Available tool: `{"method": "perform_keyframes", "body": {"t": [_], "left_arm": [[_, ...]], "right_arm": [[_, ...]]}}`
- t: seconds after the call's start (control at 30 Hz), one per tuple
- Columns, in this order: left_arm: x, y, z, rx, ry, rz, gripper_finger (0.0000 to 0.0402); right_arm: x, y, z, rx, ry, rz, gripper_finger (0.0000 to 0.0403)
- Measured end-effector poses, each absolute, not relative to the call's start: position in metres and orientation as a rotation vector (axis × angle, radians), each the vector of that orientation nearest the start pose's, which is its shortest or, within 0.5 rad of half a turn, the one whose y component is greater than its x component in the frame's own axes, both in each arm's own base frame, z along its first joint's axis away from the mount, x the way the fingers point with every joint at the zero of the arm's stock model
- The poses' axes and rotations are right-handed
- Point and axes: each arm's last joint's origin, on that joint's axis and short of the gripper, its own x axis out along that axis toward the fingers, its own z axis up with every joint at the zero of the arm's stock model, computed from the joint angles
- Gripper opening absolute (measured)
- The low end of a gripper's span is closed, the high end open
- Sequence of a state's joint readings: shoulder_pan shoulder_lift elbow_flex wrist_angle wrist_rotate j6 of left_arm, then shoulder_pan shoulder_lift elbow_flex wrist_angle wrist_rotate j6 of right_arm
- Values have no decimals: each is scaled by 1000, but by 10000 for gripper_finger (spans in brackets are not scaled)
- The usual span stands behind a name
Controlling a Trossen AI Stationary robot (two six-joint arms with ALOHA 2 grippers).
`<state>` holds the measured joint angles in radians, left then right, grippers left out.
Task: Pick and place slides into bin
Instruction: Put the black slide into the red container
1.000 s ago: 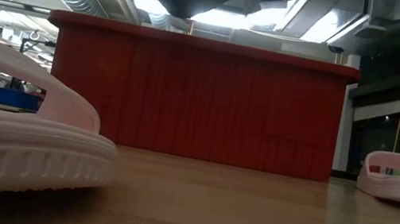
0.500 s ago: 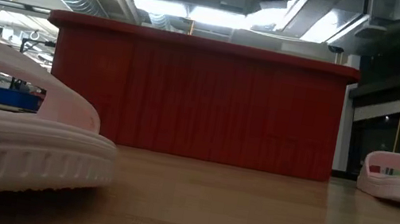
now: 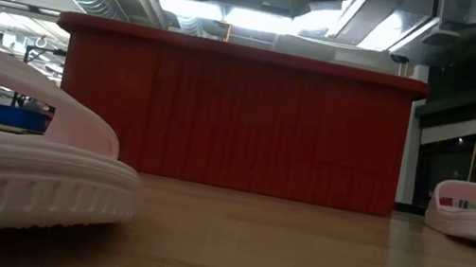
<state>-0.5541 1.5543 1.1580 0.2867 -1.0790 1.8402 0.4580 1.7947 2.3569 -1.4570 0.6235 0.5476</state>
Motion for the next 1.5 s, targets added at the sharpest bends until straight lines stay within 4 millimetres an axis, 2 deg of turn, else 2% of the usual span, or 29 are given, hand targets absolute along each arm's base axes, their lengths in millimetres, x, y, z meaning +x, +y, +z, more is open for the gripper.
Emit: {"method": "perform_keyframes", "body": {"t": [0.43, 0.7, 1.17, 1.5], "left_arm": [[300, -171, 315, 1930, 539, 239, 104], [300, -172, 315, 2129, 605, 206, 111], [286, -192, 326, 2125, 488, 230, 111], [289, -188, 328, 2154, 497, 238, 111]], "right_arm": [[279, 120, 480, 128, 660, -322, 54], [280, 121, 481, 141, 650, -305, 54], [280, 121, 482, 153, 647, -292, 54], [282, 123, 484, 182, 629, -262, 54]]}}
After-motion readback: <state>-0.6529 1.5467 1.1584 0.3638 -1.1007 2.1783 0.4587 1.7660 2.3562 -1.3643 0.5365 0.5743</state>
